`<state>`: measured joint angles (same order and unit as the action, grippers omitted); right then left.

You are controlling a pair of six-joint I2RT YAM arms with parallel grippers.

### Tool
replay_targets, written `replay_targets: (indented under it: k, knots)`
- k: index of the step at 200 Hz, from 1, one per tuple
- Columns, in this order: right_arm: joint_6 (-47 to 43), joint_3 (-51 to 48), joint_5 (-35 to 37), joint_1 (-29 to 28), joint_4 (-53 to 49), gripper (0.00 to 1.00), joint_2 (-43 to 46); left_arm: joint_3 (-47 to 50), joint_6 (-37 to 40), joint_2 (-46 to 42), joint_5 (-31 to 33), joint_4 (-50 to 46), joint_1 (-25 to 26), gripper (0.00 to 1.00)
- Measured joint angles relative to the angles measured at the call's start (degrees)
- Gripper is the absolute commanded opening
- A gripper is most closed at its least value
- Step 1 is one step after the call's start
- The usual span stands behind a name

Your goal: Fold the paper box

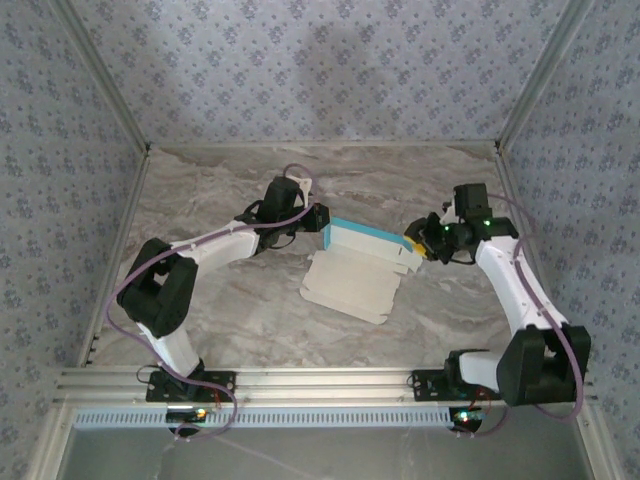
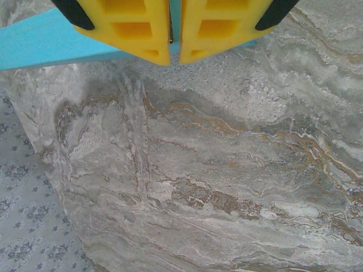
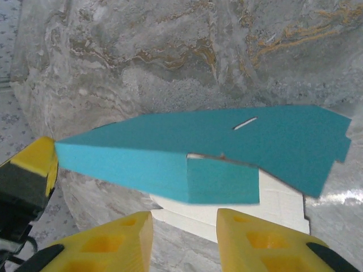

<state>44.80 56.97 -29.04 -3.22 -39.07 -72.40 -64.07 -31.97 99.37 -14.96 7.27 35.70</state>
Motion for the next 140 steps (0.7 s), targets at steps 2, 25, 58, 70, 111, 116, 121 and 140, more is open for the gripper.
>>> replay_targets:
  k: [2, 25, 58, 70, 111, 116, 121, 140]
  knots:
    - [0.09, -0.09, -0.02, 0.0, 0.24, 0.38, -0.17, 0.0, 0.0, 0.0, 0.0, 0.0, 0.02, 0.12]
    - [1.55, -1.77, -0.98, 0.0, 3.91, 0.38, -1.29, 0.0, 0.0, 0.0, -0.02, 0.0, 0.39, 0.12]
    - [3.13, -3.37, -2.51, 0.0, 8.72, 0.38, -2.49, 0.0, 0.02, 0.04, 0.02, 0.02, 0.96, 0.12]
    - [3.76, -4.37, -2.99, 0.15, 10.64, 0.38, -2.89, 0.0, 0.0, 0.04, 0.02, 0.02, 0.96, 0.11]
    - [5.03, -7.98, -5.46, 0.85, 16.98, 0.4, -3.78, 0.0, 0.0, 0.04, 0.02, 0.04, 0.96, 0.11]
    - [5.05, -8.31, -5.79, 1.07, 17.9, 0.4, -3.78, 0.0, 0.0, 0.04, 0.02, 0.04, 0.96, 0.11]
    - [5.2, -8.59, -6.03, 1.22, 18.67, 0.4, -3.78, 0.0, 0.0, 0.04, 0.02, 0.04, 0.96, 0.11]
    - [5.9, -10.19, -7.3, 1.77, 21.97, 0.38, -3.65, 0.0, 0.0, 0.04, 0.02, 0.04, 0.96, 0.11]
